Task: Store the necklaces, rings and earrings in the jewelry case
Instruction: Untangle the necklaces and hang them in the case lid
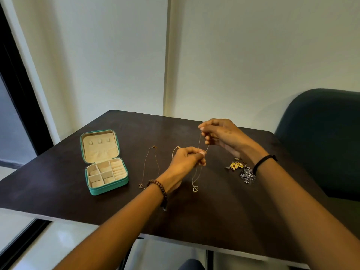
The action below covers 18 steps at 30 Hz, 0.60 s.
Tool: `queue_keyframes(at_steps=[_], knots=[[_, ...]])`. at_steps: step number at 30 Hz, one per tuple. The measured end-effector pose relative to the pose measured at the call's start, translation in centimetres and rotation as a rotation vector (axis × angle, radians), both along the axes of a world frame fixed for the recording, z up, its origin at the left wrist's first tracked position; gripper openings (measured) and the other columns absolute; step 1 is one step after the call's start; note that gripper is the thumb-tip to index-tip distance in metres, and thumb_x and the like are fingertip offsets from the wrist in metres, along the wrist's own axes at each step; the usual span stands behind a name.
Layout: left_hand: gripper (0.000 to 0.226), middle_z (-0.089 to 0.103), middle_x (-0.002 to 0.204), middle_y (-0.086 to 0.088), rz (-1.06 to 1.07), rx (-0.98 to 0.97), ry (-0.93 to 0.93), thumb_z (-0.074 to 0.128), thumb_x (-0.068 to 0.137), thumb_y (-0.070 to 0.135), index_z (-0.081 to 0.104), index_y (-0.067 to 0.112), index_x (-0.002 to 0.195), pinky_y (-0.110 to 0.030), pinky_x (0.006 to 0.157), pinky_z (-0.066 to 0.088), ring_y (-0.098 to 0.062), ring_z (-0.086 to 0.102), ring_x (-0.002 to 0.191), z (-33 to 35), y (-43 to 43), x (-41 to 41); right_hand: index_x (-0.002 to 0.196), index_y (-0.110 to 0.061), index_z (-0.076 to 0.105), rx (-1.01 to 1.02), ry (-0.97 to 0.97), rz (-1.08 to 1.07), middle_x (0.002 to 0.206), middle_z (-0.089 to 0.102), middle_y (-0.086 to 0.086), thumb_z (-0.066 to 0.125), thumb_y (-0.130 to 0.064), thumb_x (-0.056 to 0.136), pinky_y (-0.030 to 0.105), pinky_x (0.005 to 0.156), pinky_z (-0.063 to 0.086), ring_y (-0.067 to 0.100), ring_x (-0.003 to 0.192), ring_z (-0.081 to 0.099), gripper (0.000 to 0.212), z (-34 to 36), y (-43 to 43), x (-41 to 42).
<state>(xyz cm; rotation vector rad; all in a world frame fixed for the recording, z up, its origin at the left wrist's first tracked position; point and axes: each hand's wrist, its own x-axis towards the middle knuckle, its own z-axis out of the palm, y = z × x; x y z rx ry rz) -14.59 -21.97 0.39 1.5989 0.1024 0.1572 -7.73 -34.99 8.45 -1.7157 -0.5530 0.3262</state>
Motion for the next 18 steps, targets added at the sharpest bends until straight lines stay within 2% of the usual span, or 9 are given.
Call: queue_keyframes(at_steps=[3, 4, 7, 10, 14, 18], knots=[[0.015, 0.068, 0.079, -0.004, 0.026, -0.056, 0.035, 0.058, 0.097, 0.008, 0.069, 0.003, 0.106, -0.015, 0.068, 0.053, -0.008, 0.066, 0.072, -0.8, -0.8, -1.4, 0.105, 0.000, 0.068, 0.112, 0.068, -0.014, 0.080, 0.065, 0.006, 0.060, -0.004, 0.097, 0.018, 0.060, 0.051, 0.009, 0.064, 0.055, 0.012, 1.3, -0.4, -0.6], [0.015, 0.067, 0.081, -0.006, 0.034, -0.089, 0.052, 0.057, 0.097, 0.007, 0.069, 0.001, 0.106, -0.015, 0.066, 0.053, -0.009, 0.066, 0.072, -1.0, -1.1, -1.9, 0.103, 0.000, 0.068, 0.138, 0.082, -0.013, 0.081, 0.066, 0.007, 0.061, -0.003, 0.096, 0.017, 0.058, 0.049, 0.009, 0.064, 0.055, 0.011, 1.7, -0.5, -0.7], [0.015, 0.069, 0.089, -0.011, 0.035, -0.146, 0.104, 0.058, 0.097, 0.005, 0.067, 0.000, 0.106, -0.024, 0.078, 0.055, -0.011, 0.069, 0.077, -2.1, -1.5, -3.0, 0.107, 0.005, 0.067, 0.188, 0.102, -0.030, 0.084, 0.068, 0.010, 0.062, -0.001, 0.094, 0.015, 0.053, 0.043, 0.009, 0.065, 0.054, 0.015, 2.4, -0.8, -1.1], [0.014, 0.071, 0.095, -0.013, 0.023, -0.162, 0.105, 0.059, 0.096, 0.006, 0.068, 0.002, 0.106, -0.029, 0.083, 0.056, -0.012, 0.070, 0.081, -2.5, -1.8, -3.8, 0.105, 0.005, 0.067, 0.226, 0.115, -0.056, 0.083, 0.068, 0.010, 0.061, 0.000, 0.093, 0.015, 0.051, 0.039, 0.008, 0.065, 0.053, 0.015, 2.9, -0.9, -1.4], [0.015, 0.071, 0.095, -0.012, 0.012, -0.243, 0.123, 0.062, 0.094, 0.007, 0.068, 0.003, 0.108, -0.026, 0.078, 0.057, -0.013, 0.070, 0.082, -2.5, -2.1, -4.3, 0.106, 0.004, 0.069, 0.249, 0.122, -0.083, 0.082, 0.070, 0.007, 0.063, 0.000, 0.092, 0.015, 0.050, 0.038, 0.008, 0.065, 0.054, 0.016, 3.2, -1.2, -1.4], [0.018, 0.073, 0.096, -0.010, 0.028, -0.548, 0.182, 0.067, 0.089, 0.003, 0.070, 0.005, 0.107, -0.024, 0.074, 0.059, -0.015, 0.072, 0.087, -2.5, -2.1, -4.8, 0.106, 0.001, 0.070, 0.239, 0.097, -0.109, 0.085, 0.071, 0.007, 0.064, -0.002, 0.092, 0.016, 0.049, 0.035, 0.010, 0.065, 0.054, 0.017, 3.4, -1.6, -1.2]])
